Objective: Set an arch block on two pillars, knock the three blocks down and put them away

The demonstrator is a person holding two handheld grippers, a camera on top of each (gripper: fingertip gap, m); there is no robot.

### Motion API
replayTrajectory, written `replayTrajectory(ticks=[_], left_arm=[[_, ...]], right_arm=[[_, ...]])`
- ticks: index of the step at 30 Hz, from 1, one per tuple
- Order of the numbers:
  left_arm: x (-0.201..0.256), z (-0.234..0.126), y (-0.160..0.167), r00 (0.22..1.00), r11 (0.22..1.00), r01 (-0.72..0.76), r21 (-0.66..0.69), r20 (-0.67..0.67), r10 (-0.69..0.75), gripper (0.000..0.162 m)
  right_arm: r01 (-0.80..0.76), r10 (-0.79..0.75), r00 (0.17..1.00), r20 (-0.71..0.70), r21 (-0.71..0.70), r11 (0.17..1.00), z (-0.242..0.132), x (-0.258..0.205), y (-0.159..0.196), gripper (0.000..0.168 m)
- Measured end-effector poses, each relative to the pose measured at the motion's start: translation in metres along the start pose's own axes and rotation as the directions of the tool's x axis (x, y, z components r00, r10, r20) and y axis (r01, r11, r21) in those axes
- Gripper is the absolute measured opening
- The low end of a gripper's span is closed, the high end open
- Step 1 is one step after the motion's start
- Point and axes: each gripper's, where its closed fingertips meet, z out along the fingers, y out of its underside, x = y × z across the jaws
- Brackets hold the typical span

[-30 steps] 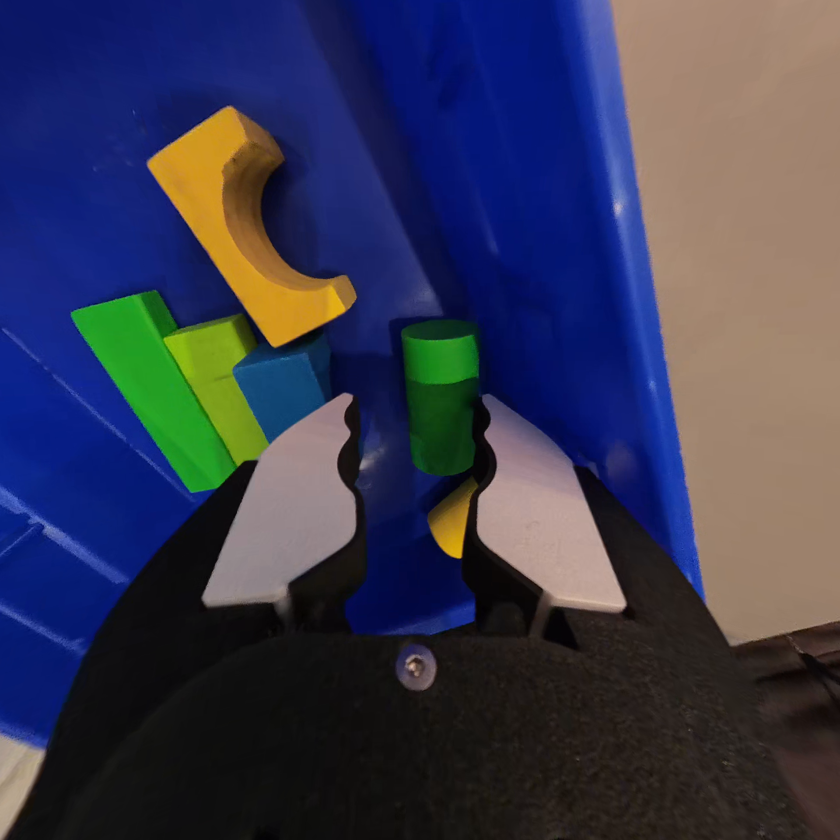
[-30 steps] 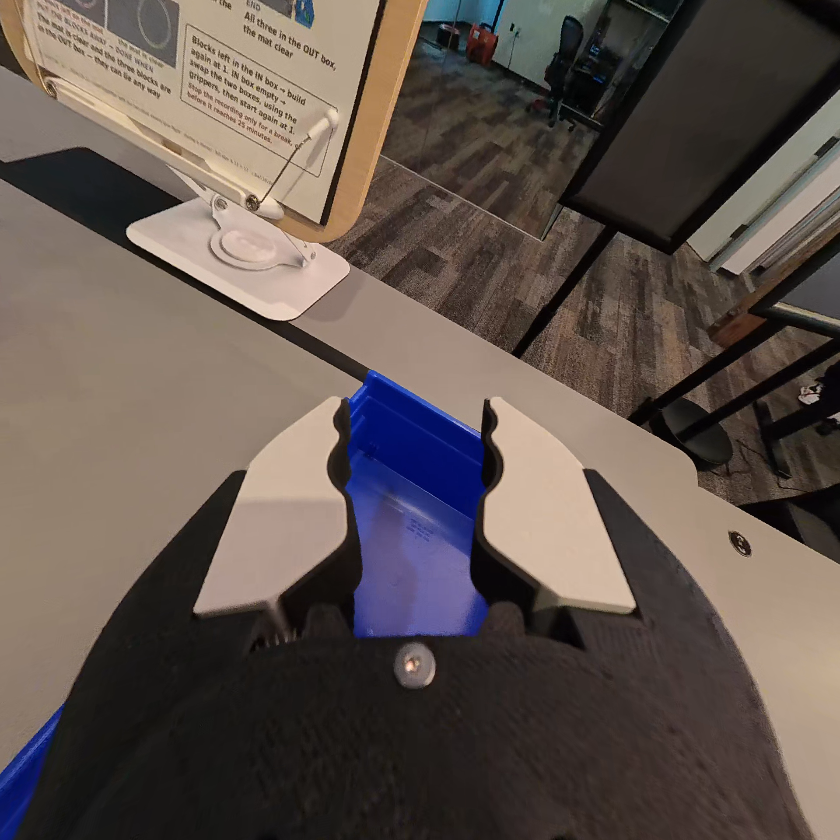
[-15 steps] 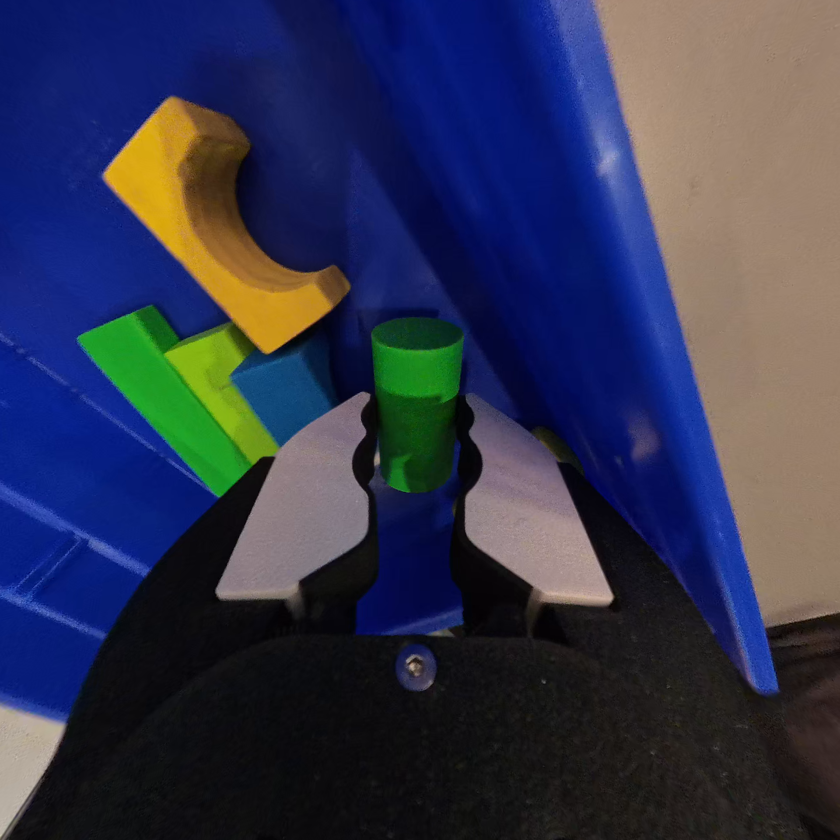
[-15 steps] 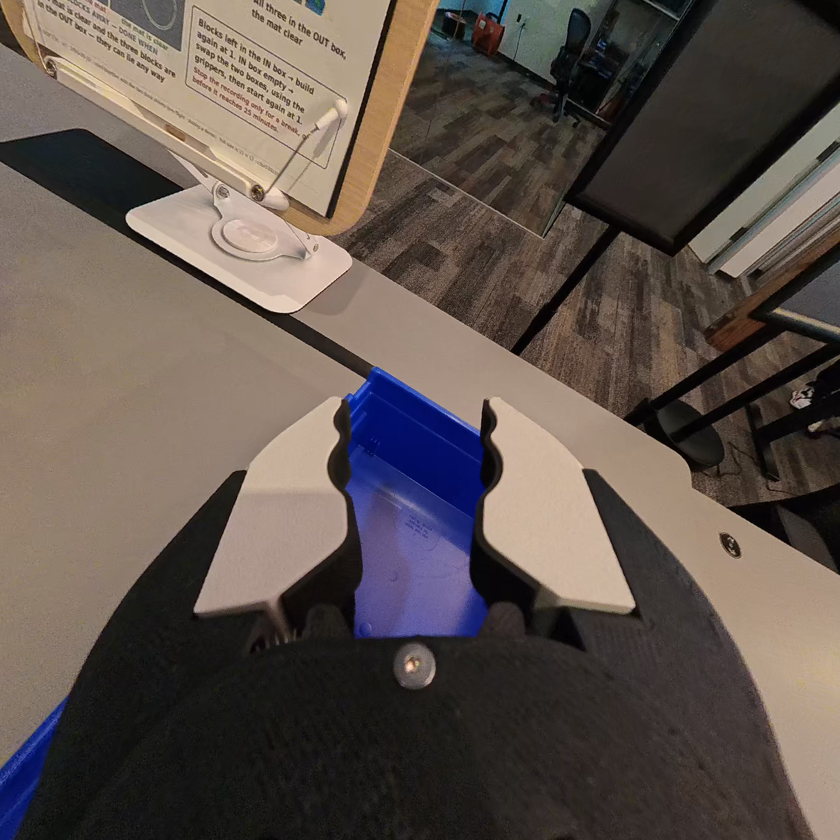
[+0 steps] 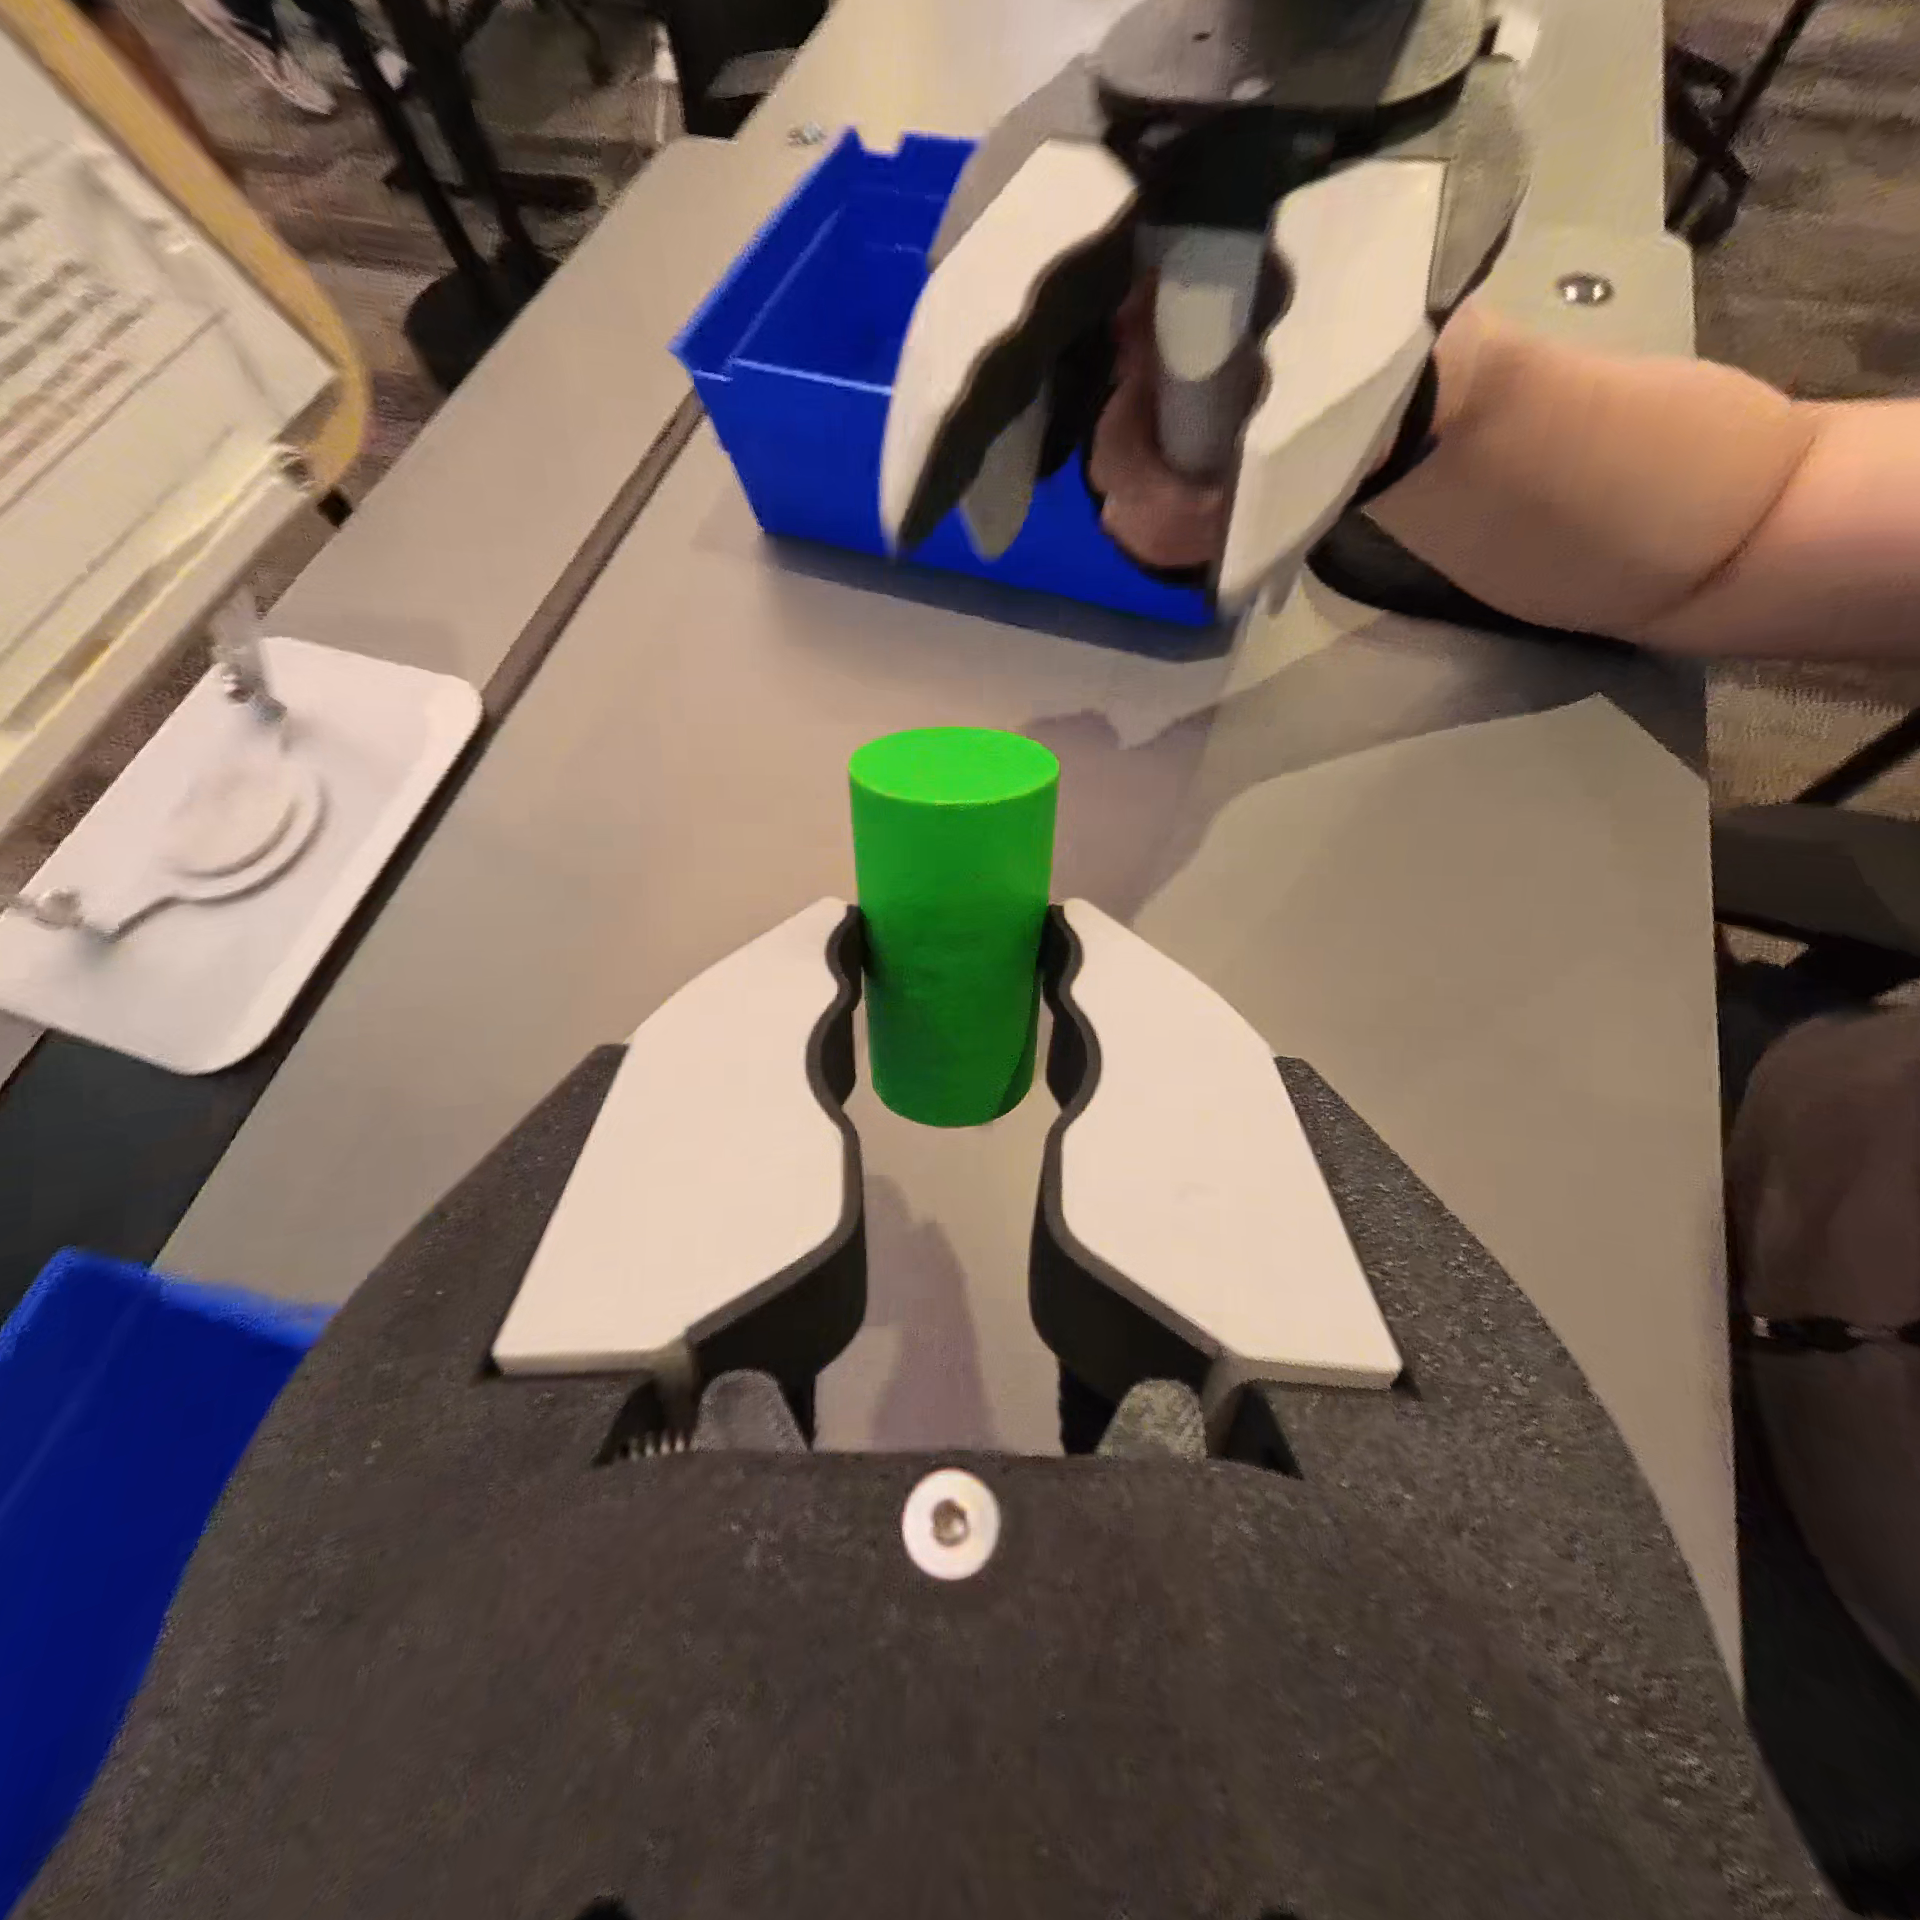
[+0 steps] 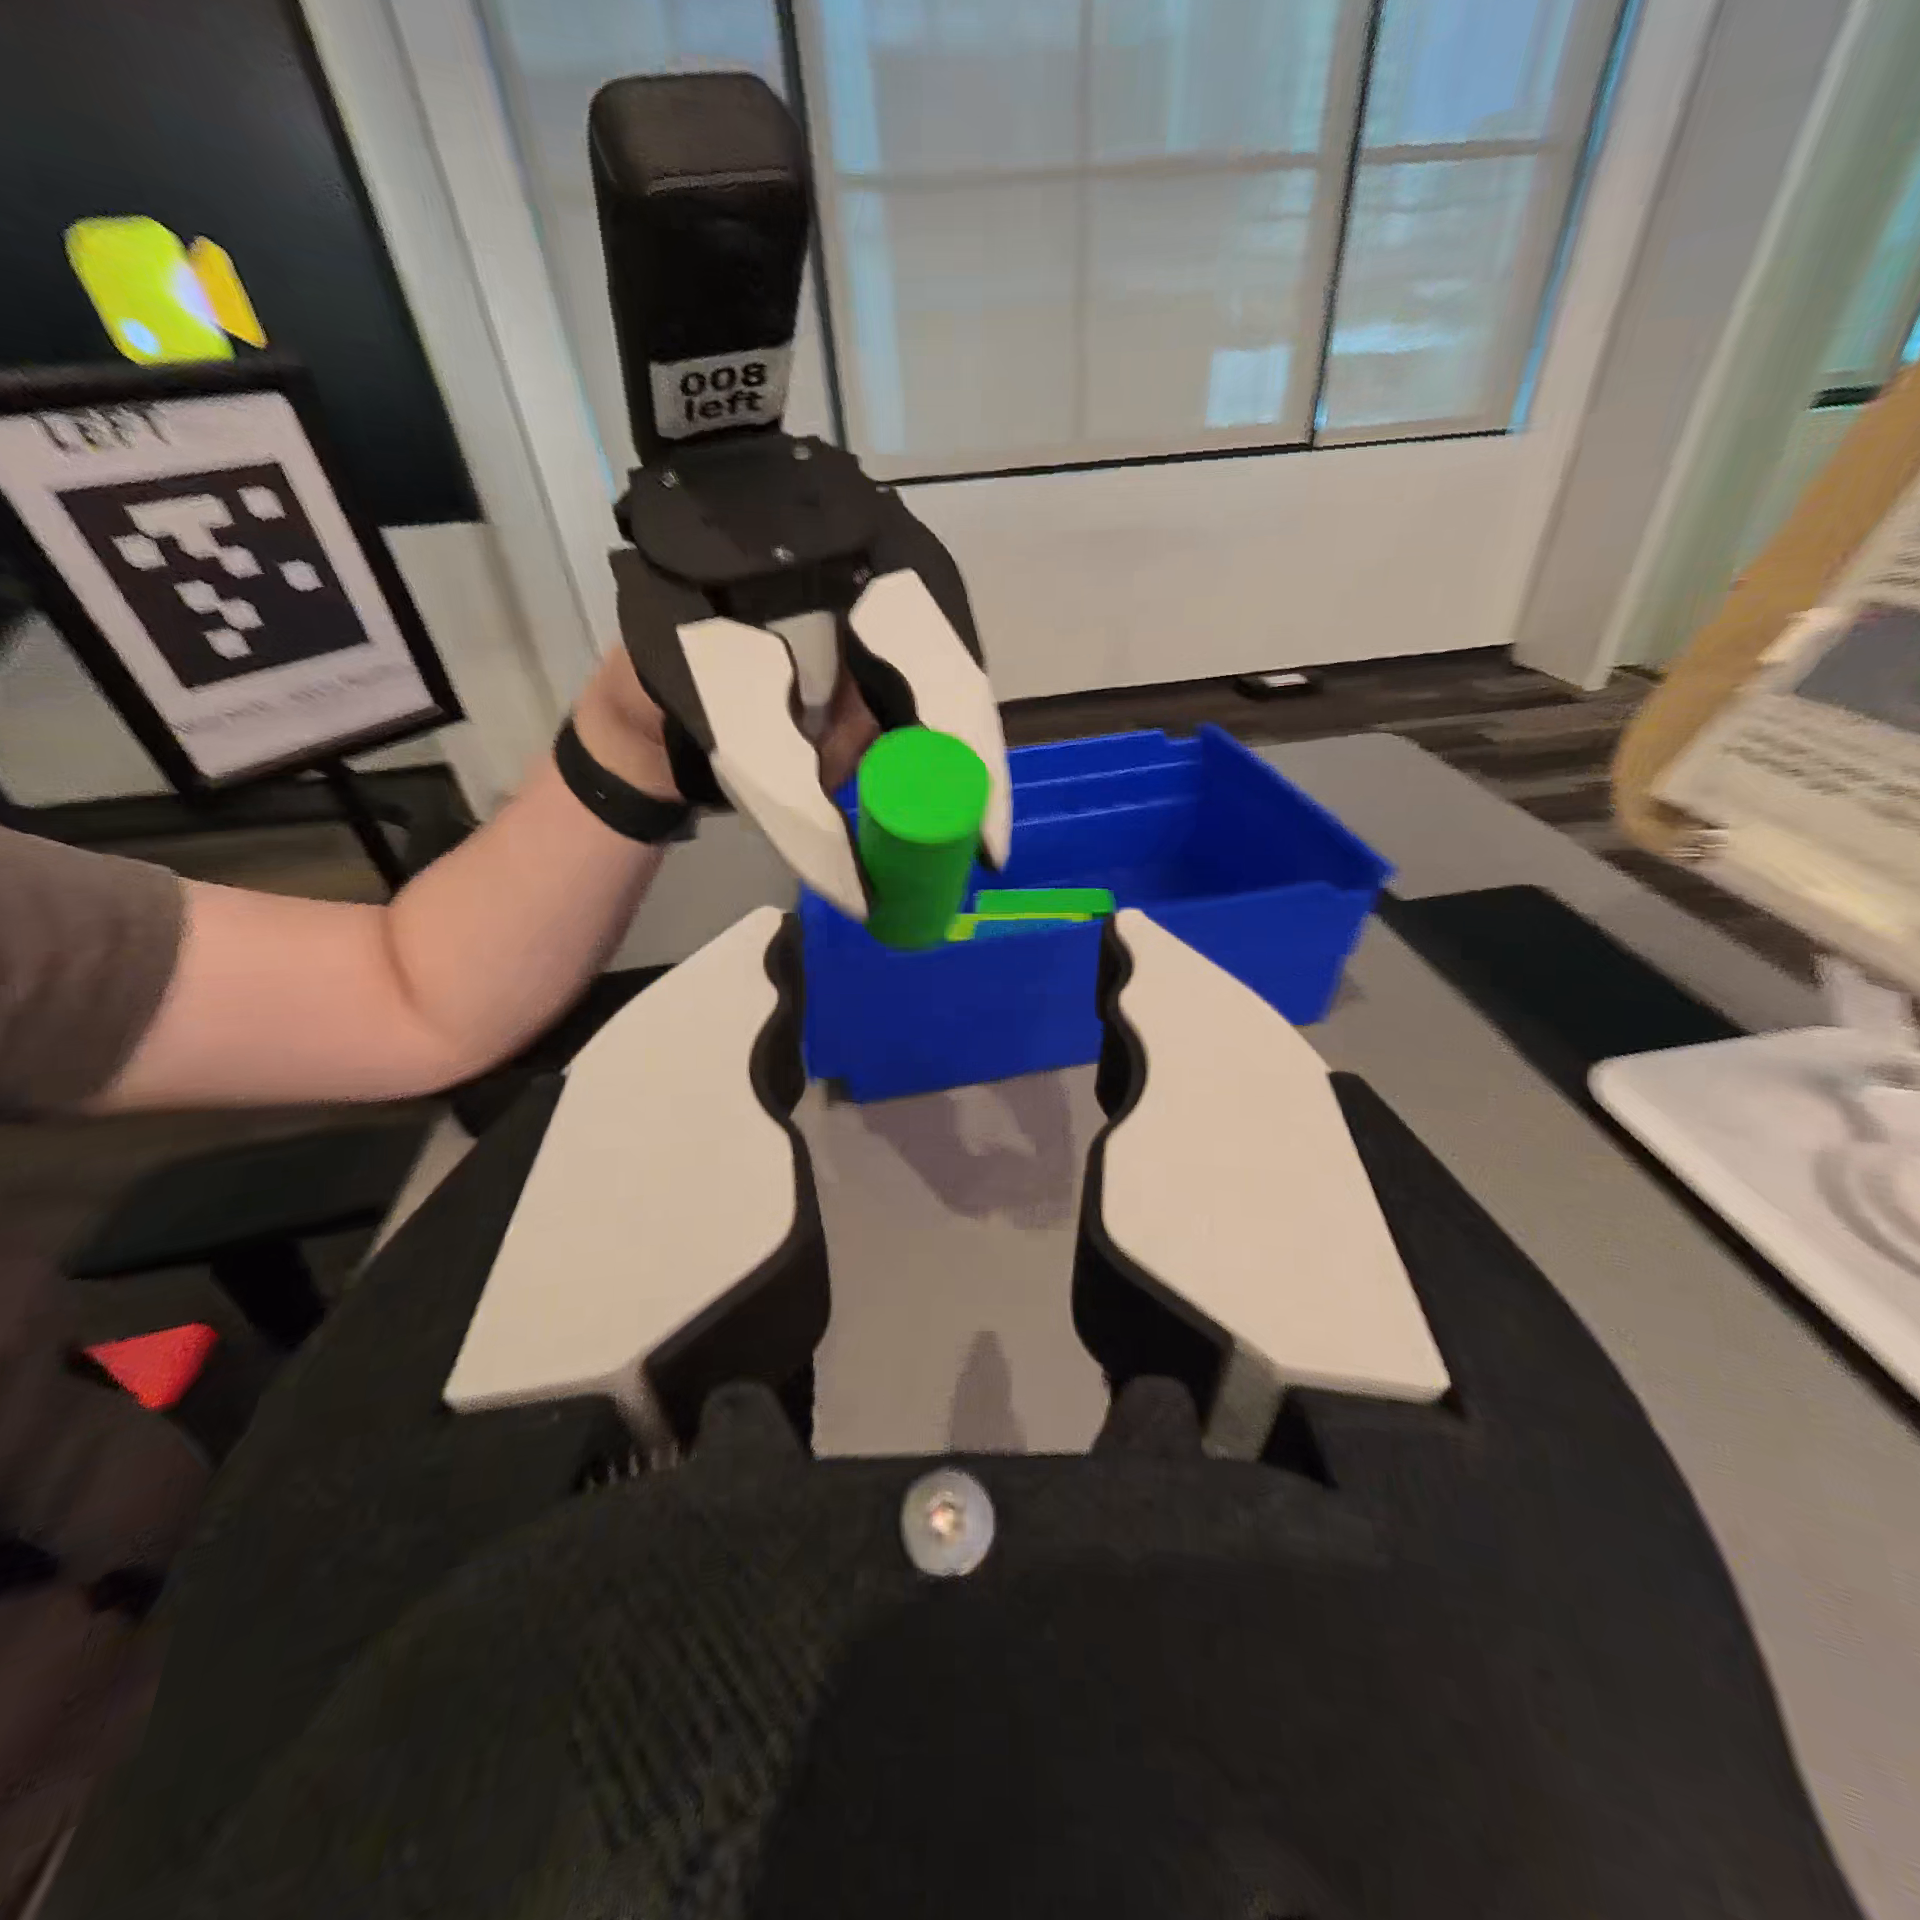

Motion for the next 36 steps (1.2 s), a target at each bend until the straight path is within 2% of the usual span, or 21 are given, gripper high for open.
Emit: replayTrajectory(ticks=[4,6,10,12,15,16,18,20,24,26,30,33,36], left_arm=[[0.015,0.026,0.004,0.999,0.997,-0.038,-0.066,-0.027,0.036,0.033],[0.023,0.031,0.007,0.997,0.996,-0.052,-0.079,-0.068,0.046,0.033],[0.010,0.024,0.023,0.994,0.984,-0.111,-0.137,-0.006,0.112,0.037],[-0.015,0.005,0.055,0.990,0.950,-0.075,-0.304,0.092,0.107,0.049],[-0.040,-0.039,0.123,0.983,0.843,0.051,-0.536,0.177,0.053,0.048],[-0.047,-0.051,0.143,0.979,0.806,0.101,-0.583,0.204,0.025,0.052],[-0.055,-0.070,0.178,0.967,0.731,0.213,-0.649,0.246,-0.064,0.046],[-0.055,-0.074,0.199,0.962,0.677,0.263,-0.687,0.244,-0.127,0.051],[-0.039,-0.057,0.209,0.981,0.657,0.193,-0.729,0.121,-0.154,0.049],[-0.033,-0.049,0.216,0.980,0.616,0.183,-0.766,0.091,-0.178,0.047],[-0.027,-0.039,0.230,0.980,0.547,0.159,-0.822,0.065,-0.187,0.046],[-0.030,-0.036,0.236,0.982,0.524,0.150,-0.839,0.066,-0.177,0.043],[-0.029,-0.033,0.242,0.976,0.514,0.162,-0.842,0.060,-0.209,0.047]], right_arm=[[-0.017,0.019,0.999,0.046,-0.048,0.999,0.022,-0.014,0.021,0.054],[-0.009,0.013,0.998,0.059,-0.063,0.998,0.025,-0.017,0.026,0.035],[-0.043,0.050,0.998,0.045,-0.147,0.988,0.025,-0.008,0.042,0.032],[-0.022,0.018,0.999,-0.026,-0.160,0.987,0.026,0.008,0.052,0.032],[-0.038,-0.006,0.981,-0.192,-0.224,0.974,0.026,0.046,0.082,0.032],[-0.055,-0.004,0.972,-0.234,-0.247,0.967,0.027,0.058,0.095,0.032],[-0.101,0.012,0.957,-0.290,-0.295,0.950,0.028,0.077,0.121,0.032],[-0.151,0.041,0.945,-0.325,-0.321,0.935,0.027,0.092,0.141,0.032],[-0.195,0.071,0.933,-0.352,-0.333,0.922,0.025,0.107,0.159,0.032],[-0.202,0.073,0.929,-0.362,-0.333,0.921,0.023,0.111,0.163,0.032],[-0.205,0.091,0.938,-0.335,-0.323,0.924,0.023,0.109,0.169,0.032],[-0.199,0.091,0.937,-0.336,-0.305,0.931,0.023,0.109,0.169,0.032],[-0.177,0.062,0.933,-0.354,-0.303,0.937,0.022,0.112,0.166,0.034]])
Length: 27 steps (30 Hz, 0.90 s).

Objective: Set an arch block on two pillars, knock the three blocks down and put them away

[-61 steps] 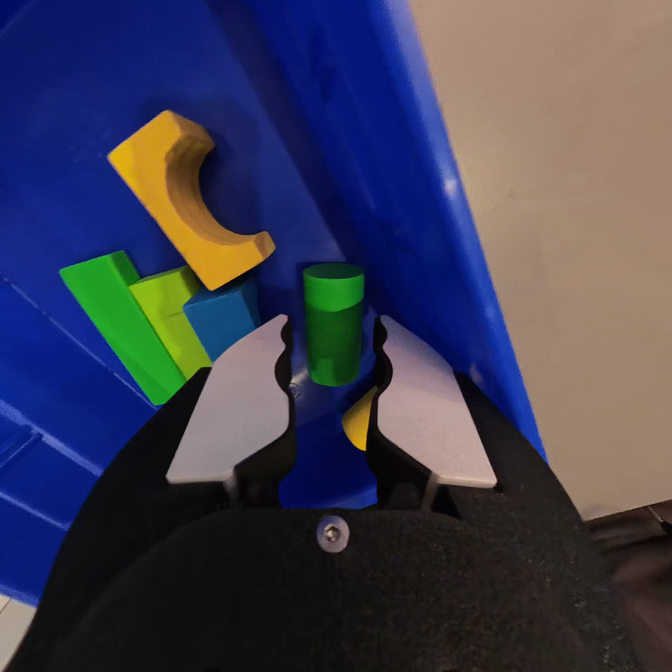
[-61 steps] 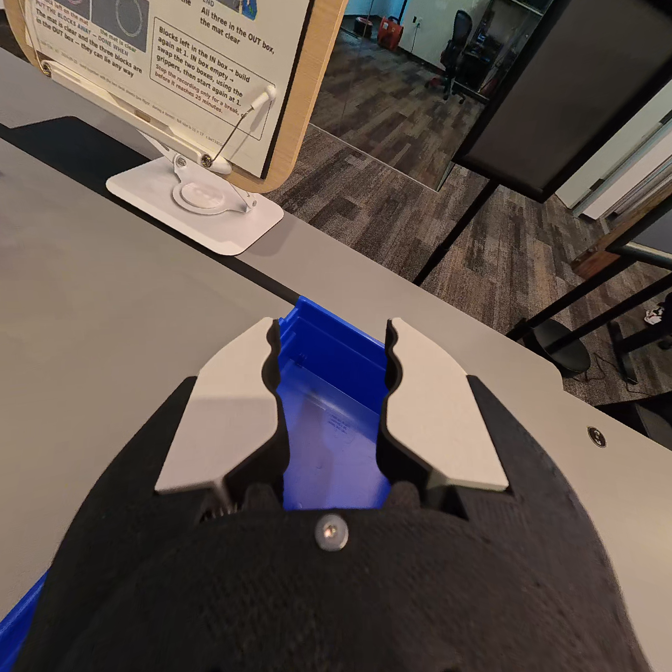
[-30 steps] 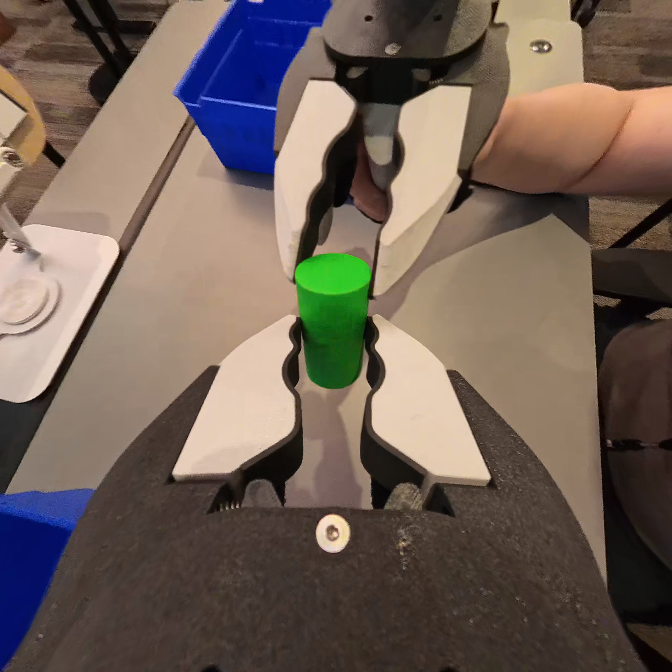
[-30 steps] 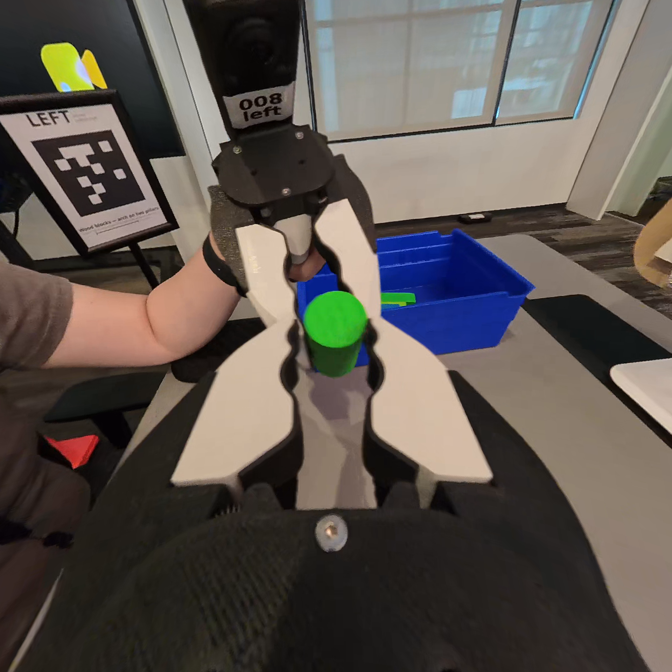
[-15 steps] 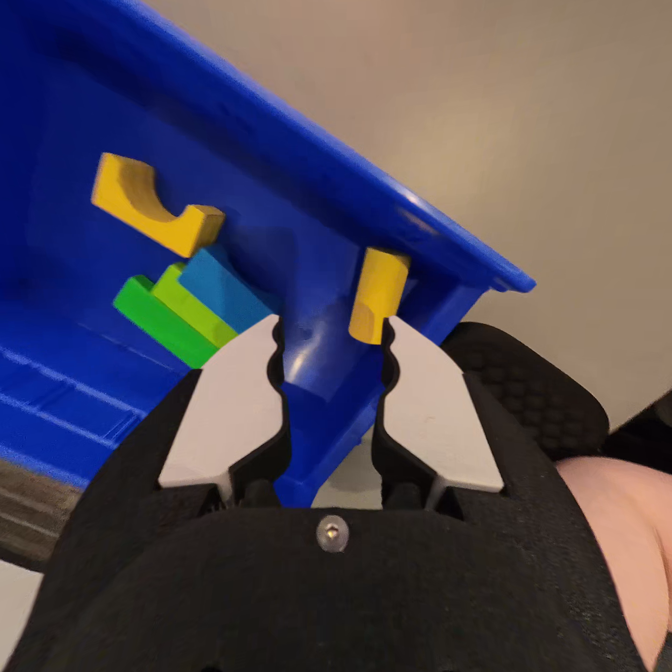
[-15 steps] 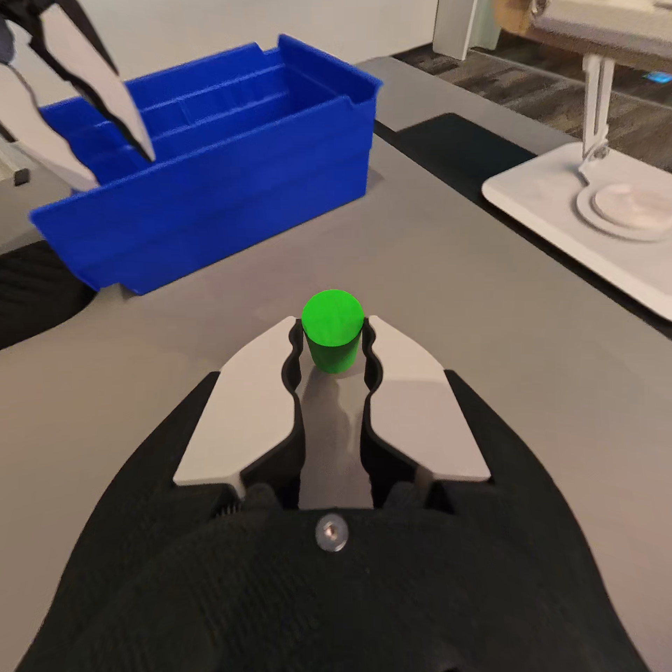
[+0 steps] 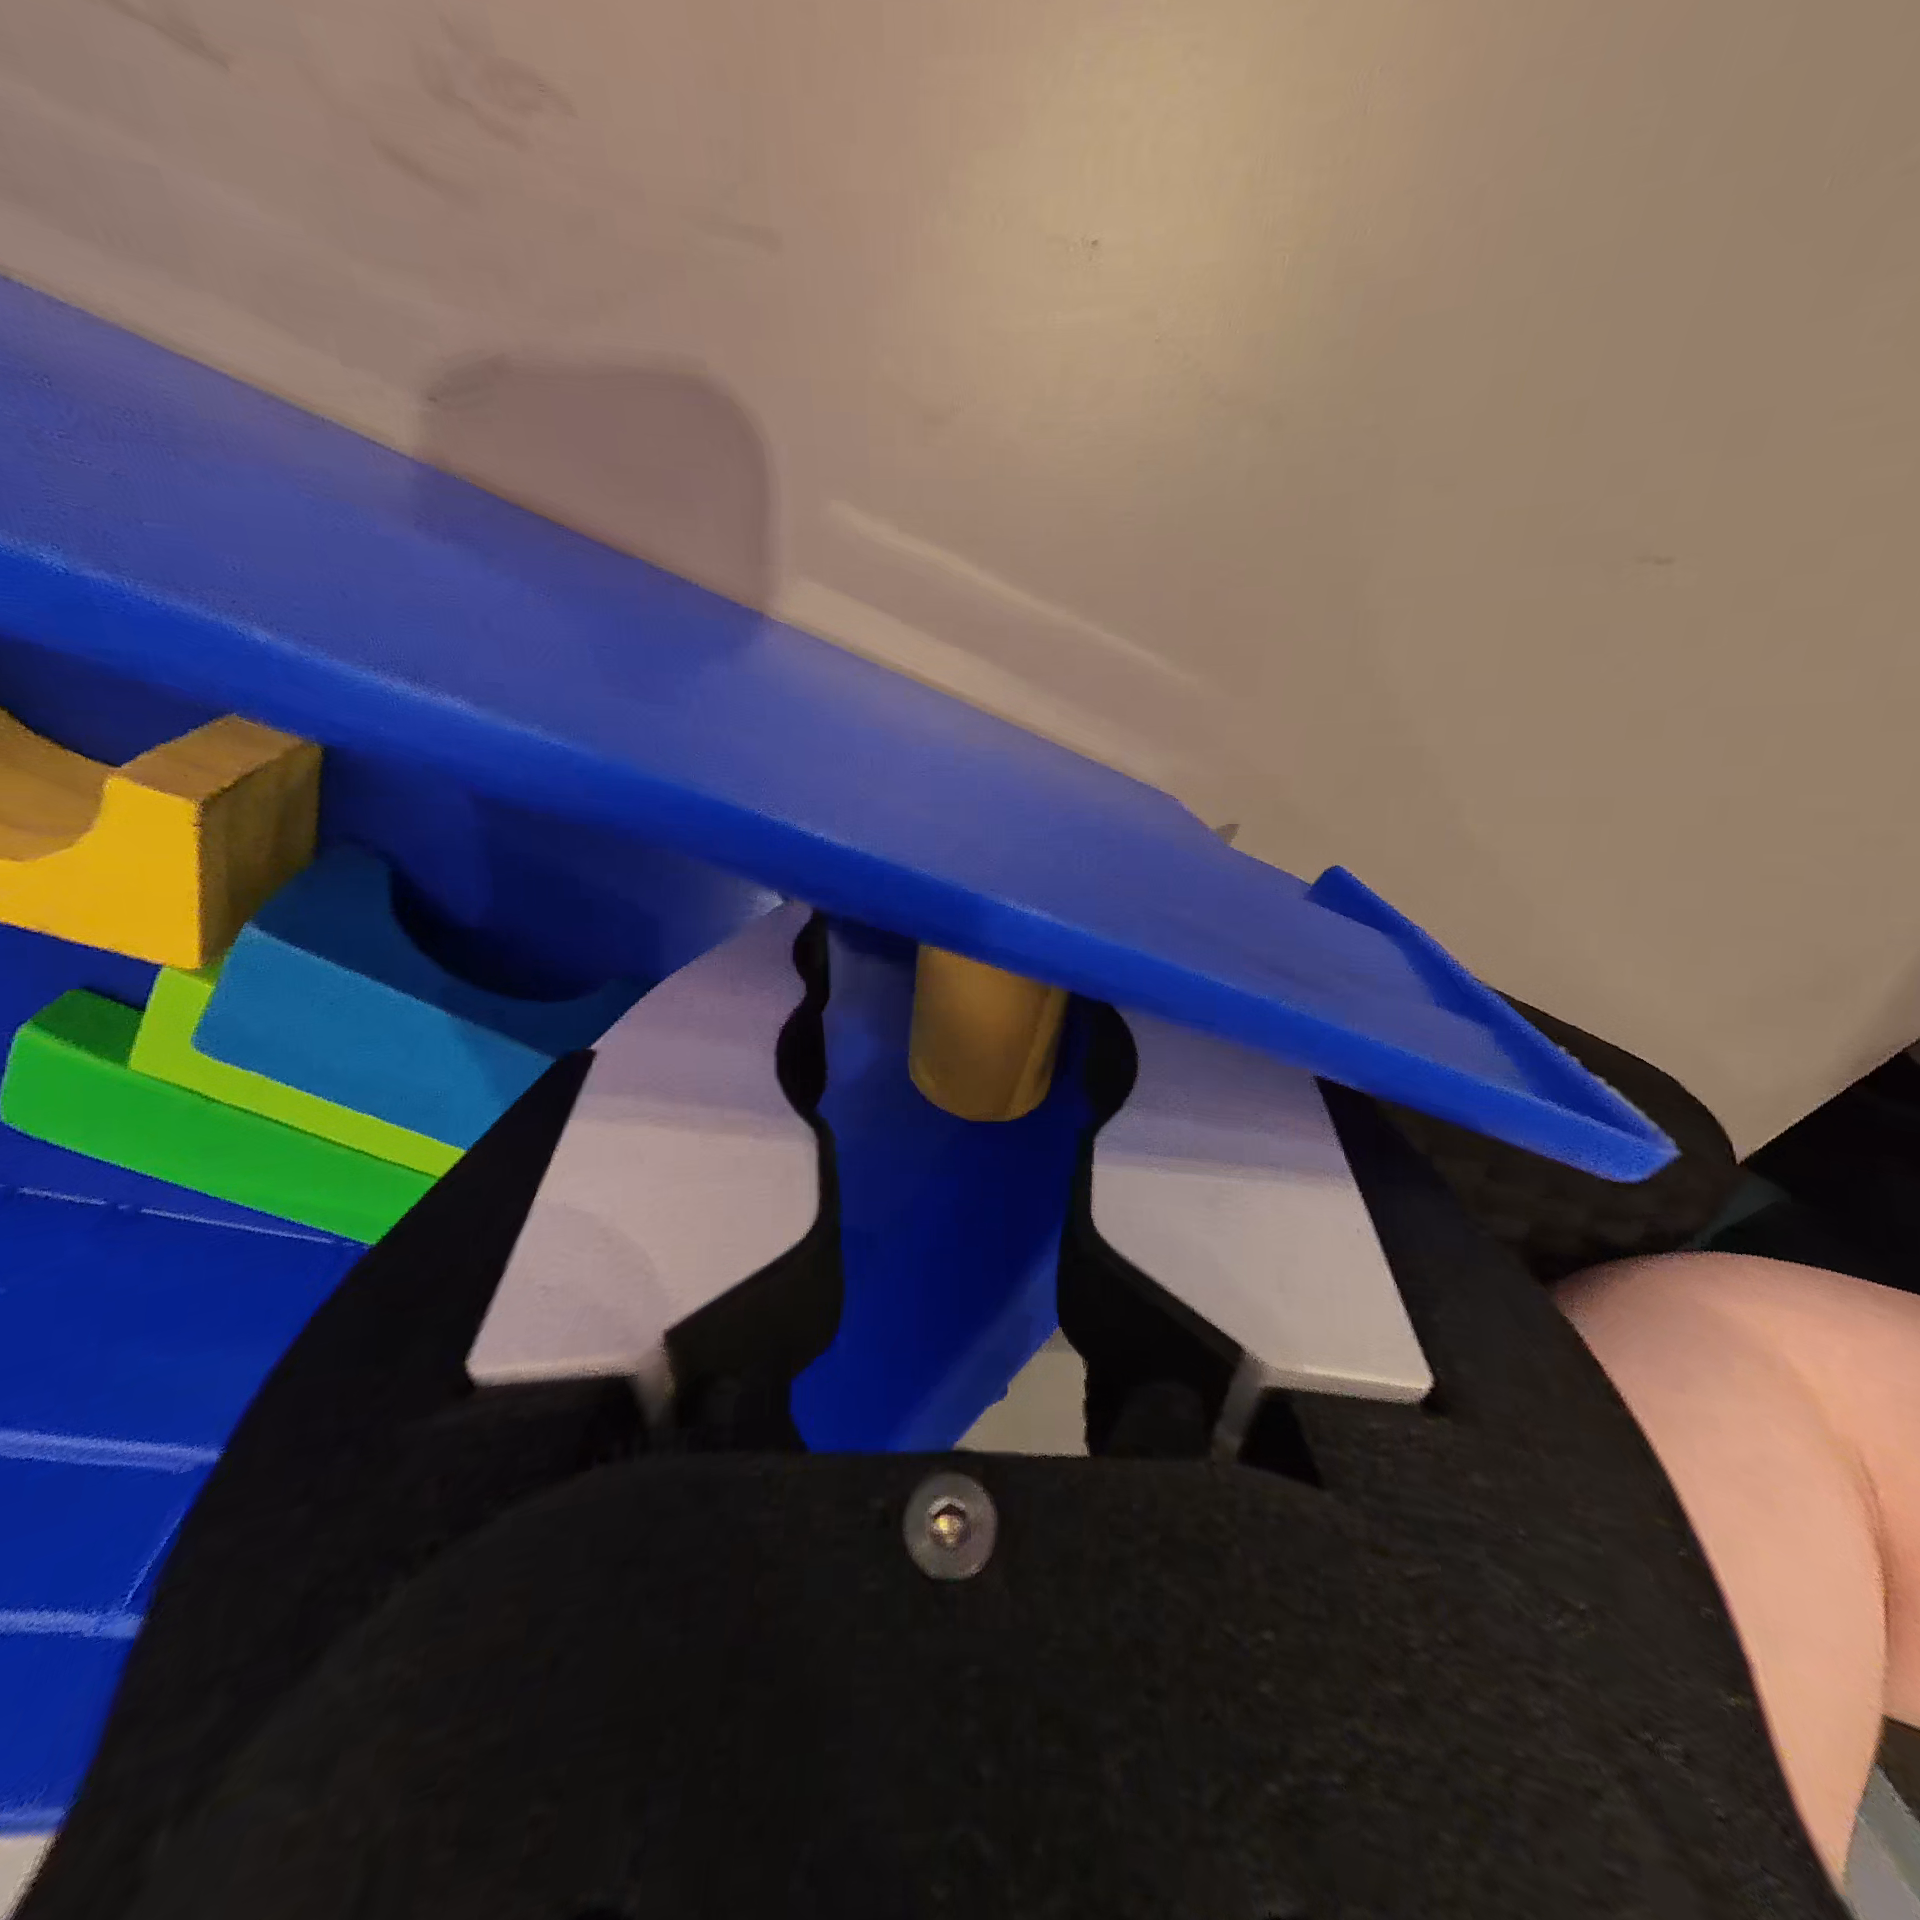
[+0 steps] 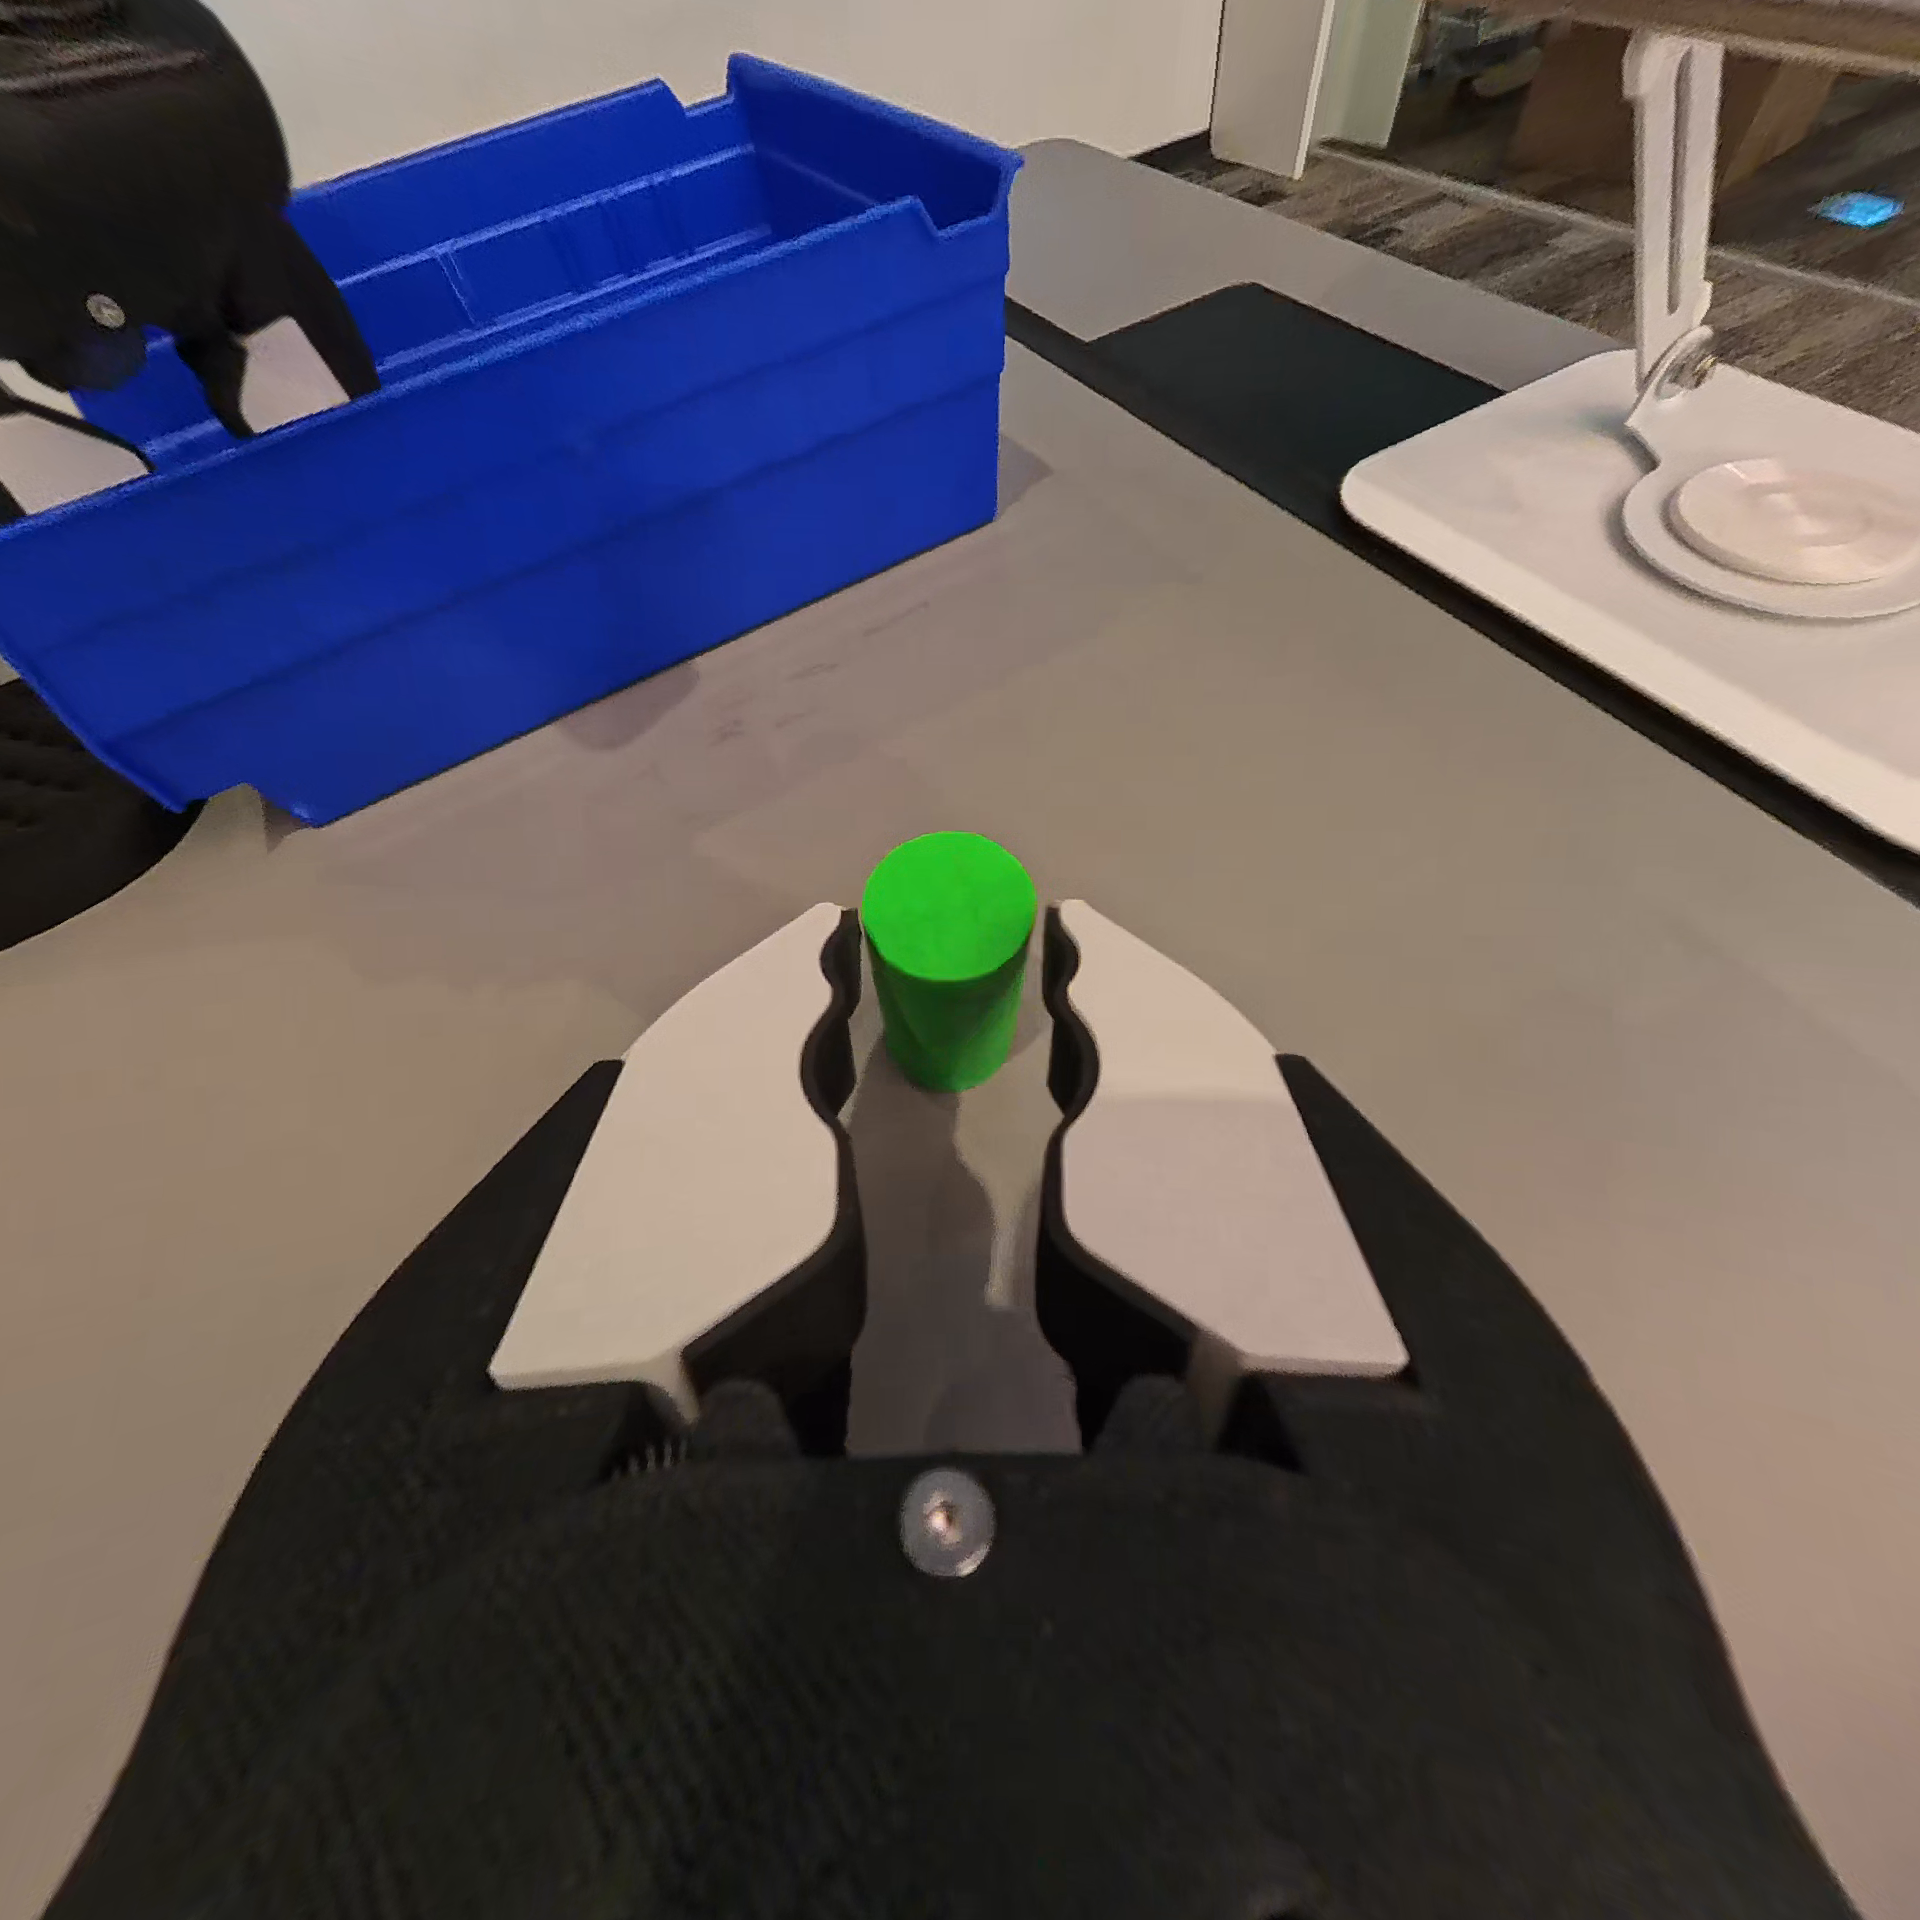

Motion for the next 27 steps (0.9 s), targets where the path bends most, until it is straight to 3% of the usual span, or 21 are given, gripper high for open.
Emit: replayTrajectory(ticks=[3,6,11,17,20,22,25,27], left_arm=[[0.000,0.006,0.003,1.000,1.000,-0.004,-0.006,-0.026,0.004,0.044],[-0.009,0.013,0.010,1.000,0.998,0.009,-0.054,0.001,-0.009,0.037],[-0.011,0.010,0.010,1.000,1.000,-0.018,-0.011,-0.006,0.018,0.034],[-0.033,-0.036,0.010,0.991,0.977,0.060,0.206,0.104,-0.083,0.034],[-0.041,-0.073,0.001,0.980,0.915,0.025,0.403,0.170,-0.102,0.034],[-0.030,-0.102,-0.012,0.987,0.837,0.003,0.547,0.134,-0.091,0.033],[0.012,-0.143,-0.040,0.997,0.706,-0.071,0.705,0.053,0.047,0.033],[0.030,-0.159,-0.061,0.983,0.651,-0.184,0.736,0.141,0.118,0.034]], right_arm=[[0.026,-0.025,1.000,-0.010,0.036,0.999,-0.004,-0.001,-0.008,0.043],[0.012,-0.012,1.000,0.000,0.058,0.998,-0.009,-0.003,-0.014,0.043],[-0.003,0.003,1.000,-0.002,0.063,0.998,-0.015,0.000,-0.015,0.043],[0.054,-0.051,0.998,-0.030,0.104,0.993,-0.025,-0.003,-0.029,0.043],[0.184,-0.181,0.983,-0.035,0.171,0.968,-0.036,-0.022,-0.051,0.043],[0.325,-0.332,0.943,0.000,0.213,0.922,-0.043,-0.050,-0.063,0.046],[0.537,-0.565,0.823,0.054,0.249,0.806,-0.049,-0.100,-0.067,0.049],[0.554,-0.606,0.780,0.156,0.279,0.784,-0.052,-0.133,-0.065,0.048]])
